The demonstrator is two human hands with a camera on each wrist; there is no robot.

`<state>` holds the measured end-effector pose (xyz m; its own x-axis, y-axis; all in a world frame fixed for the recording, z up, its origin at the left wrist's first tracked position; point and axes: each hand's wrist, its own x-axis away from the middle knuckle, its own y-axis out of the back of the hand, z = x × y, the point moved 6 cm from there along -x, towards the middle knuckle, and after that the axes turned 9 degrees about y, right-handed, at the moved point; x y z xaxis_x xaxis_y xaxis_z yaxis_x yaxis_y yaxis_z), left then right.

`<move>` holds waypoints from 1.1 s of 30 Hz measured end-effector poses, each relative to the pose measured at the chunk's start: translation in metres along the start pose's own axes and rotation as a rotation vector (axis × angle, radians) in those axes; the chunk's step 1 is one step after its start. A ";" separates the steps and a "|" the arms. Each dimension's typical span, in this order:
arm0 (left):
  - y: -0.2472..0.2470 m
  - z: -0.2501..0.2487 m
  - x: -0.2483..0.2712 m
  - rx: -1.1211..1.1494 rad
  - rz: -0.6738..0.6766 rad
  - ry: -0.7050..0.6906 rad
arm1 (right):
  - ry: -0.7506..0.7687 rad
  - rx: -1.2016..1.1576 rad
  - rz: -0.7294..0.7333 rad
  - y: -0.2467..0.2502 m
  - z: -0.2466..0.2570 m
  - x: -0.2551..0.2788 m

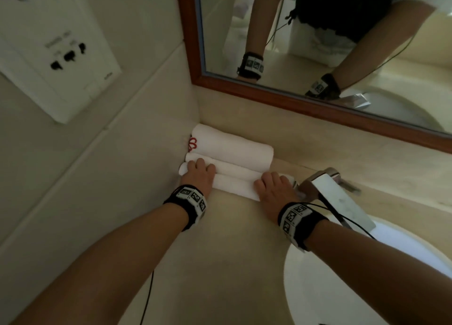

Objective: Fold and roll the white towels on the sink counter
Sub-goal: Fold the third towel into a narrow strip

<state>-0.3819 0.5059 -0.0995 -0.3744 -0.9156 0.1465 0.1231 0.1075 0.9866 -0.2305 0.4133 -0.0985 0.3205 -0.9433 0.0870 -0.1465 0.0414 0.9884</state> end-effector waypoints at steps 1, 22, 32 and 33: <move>0.003 -0.002 0.004 -0.023 -0.026 -0.012 | -0.001 -0.025 0.063 -0.004 -0.002 0.004; 0.002 0.025 0.078 1.072 -0.274 0.578 | -0.201 -0.247 -0.121 0.019 0.059 0.071; -0.025 0.013 0.038 0.894 -0.150 0.445 | -0.271 -0.260 0.002 0.005 0.013 0.036; -0.026 0.013 0.033 0.854 -0.137 0.451 | -0.242 -0.286 0.077 -0.001 0.009 0.032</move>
<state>-0.4099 0.4776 -0.1192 0.0733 -0.9844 0.1601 -0.6692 0.0705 0.7397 -0.2286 0.3801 -0.0977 0.0839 -0.9828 0.1645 0.1166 0.1736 0.9779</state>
